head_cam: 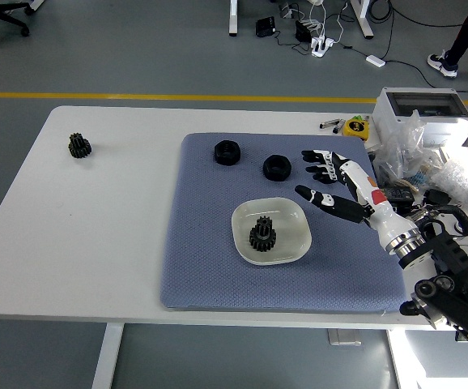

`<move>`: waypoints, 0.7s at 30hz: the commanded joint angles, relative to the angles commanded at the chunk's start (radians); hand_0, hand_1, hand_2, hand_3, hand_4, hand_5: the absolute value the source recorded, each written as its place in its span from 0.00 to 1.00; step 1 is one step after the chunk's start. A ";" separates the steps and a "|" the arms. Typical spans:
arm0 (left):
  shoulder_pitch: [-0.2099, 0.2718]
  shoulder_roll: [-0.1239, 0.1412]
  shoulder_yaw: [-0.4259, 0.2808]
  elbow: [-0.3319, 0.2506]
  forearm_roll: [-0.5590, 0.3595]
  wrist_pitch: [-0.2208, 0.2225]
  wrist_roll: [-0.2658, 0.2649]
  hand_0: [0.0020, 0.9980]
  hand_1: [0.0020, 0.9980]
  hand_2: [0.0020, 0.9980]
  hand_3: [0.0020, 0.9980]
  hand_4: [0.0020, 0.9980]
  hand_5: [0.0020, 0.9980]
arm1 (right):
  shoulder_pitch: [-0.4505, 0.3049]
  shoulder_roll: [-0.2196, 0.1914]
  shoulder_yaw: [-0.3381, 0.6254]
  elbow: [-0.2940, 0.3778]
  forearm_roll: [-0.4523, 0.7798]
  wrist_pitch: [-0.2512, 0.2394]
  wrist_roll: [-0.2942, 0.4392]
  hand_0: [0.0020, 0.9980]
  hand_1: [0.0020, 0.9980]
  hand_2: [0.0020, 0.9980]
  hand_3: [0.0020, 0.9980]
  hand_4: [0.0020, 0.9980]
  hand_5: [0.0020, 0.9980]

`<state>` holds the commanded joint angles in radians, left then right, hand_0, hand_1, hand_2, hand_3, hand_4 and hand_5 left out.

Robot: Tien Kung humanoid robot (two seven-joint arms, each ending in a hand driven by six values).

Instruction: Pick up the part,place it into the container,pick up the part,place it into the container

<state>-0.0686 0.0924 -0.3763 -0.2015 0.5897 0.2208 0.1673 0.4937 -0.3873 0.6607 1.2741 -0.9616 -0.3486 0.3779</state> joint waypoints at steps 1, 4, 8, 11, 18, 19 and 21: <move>-0.001 0.000 -0.001 0.000 0.003 0.000 0.000 0.73 0.72 0.78 0.64 0.71 0.62 | -0.018 -0.005 0.013 0.008 0.045 0.009 0.017 0.76 0.78 0.82 0.79 1.00 0.75; -0.003 -0.001 -0.003 0.000 0.006 0.001 -0.001 0.73 0.72 0.78 0.64 0.71 0.62 | -0.064 -0.014 0.047 0.030 0.175 0.021 0.049 0.78 0.79 0.82 0.81 1.00 0.76; -0.006 -0.002 -0.002 0.001 0.008 0.002 -0.003 0.73 0.72 0.78 0.64 0.71 0.62 | -0.132 -0.004 0.115 0.054 0.338 0.010 0.068 0.78 0.79 0.82 0.81 1.00 0.76; -0.009 -0.001 0.004 0.000 0.002 0.002 -0.006 0.73 0.72 0.78 0.64 0.71 0.62 | -0.185 0.023 0.178 0.059 0.459 -0.004 0.076 0.79 0.80 0.82 0.82 1.00 0.77; -0.011 0.000 0.013 0.001 -0.010 0.002 -0.010 0.73 0.72 0.78 0.63 0.71 0.62 | -0.300 0.111 0.298 0.049 0.383 -0.038 0.087 0.81 0.80 0.83 0.83 1.00 0.78; -0.012 0.000 0.013 0.001 -0.010 0.002 -0.010 0.73 0.72 0.78 0.63 0.71 0.62 | -0.311 0.123 0.311 0.044 0.364 -0.039 0.086 0.81 0.80 0.83 0.83 1.00 0.78; -0.013 -0.001 0.015 0.000 -0.012 0.002 -0.010 0.73 0.72 0.78 0.63 0.71 0.62 | -0.333 0.149 0.335 0.032 0.321 -0.040 0.081 0.81 0.80 0.83 0.83 1.00 0.78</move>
<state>-0.0812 0.0919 -0.3609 -0.2011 0.5781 0.2225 0.1568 0.1608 -0.2387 0.9960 1.3065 -0.6410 -0.3890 0.4593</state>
